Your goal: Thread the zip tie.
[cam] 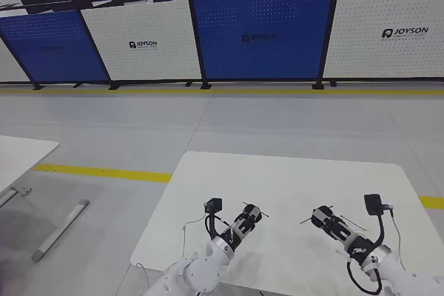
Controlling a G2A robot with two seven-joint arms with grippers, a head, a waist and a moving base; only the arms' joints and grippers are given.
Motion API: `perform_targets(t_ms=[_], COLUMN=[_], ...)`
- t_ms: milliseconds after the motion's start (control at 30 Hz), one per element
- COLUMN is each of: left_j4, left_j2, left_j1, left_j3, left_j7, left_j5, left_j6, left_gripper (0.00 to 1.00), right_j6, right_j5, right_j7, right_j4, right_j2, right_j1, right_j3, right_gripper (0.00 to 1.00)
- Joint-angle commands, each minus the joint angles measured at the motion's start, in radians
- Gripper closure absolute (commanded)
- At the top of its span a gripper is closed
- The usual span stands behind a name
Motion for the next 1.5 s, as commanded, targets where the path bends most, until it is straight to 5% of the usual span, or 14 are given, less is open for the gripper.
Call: perform_targets(t_ms=[0,300,433,600,800,1333,1467], left_j4=[0.000,0.000,0.000,0.000,0.000,0.000,0.000], left_j2=[0.000,0.000,0.000,0.000,0.000,0.000,0.000], left_j1=[0.000,0.000,0.000,0.000,0.000,0.000,0.000], left_j3=[0.000,0.000,0.000,0.000,0.000,0.000,0.000], left_j7=[0.000,0.000,0.000,0.000,0.000,0.000,0.000], left_j5=[0.000,0.000,0.000,0.000,0.000,0.000,0.000], left_j6=[0.000,0.000,0.000,0.000,0.000,0.000,0.000], left_gripper=[1.00,1.00,1.00,1.00,1.00,1.00,1.00], right_j6=[0.000,-0.013,-0.053,-0.111,-0.132,-0.135,-0.182], right_j5=[0.001,0.012,-0.010,-0.086,-0.165,-0.181,-0.201], right_j7=[0.001,-0.009,-0.116,-0.268,-0.408,-0.429,-0.480], right_j4=[0.000,0.000,0.005,0.019,0.088,0.113,0.149], right_j2=[0.000,-0.001,-0.007,-0.023,-0.046,-0.052,-0.063], right_j1=[0.000,-0.005,-0.040,-0.078,-0.051,-0.043,-0.027], right_j3=[0.000,-0.001,0.000,-0.075,-0.166,-0.184,-0.210], right_gripper=[1.00,1.00,1.00,1.00,1.00,1.00,1.00])
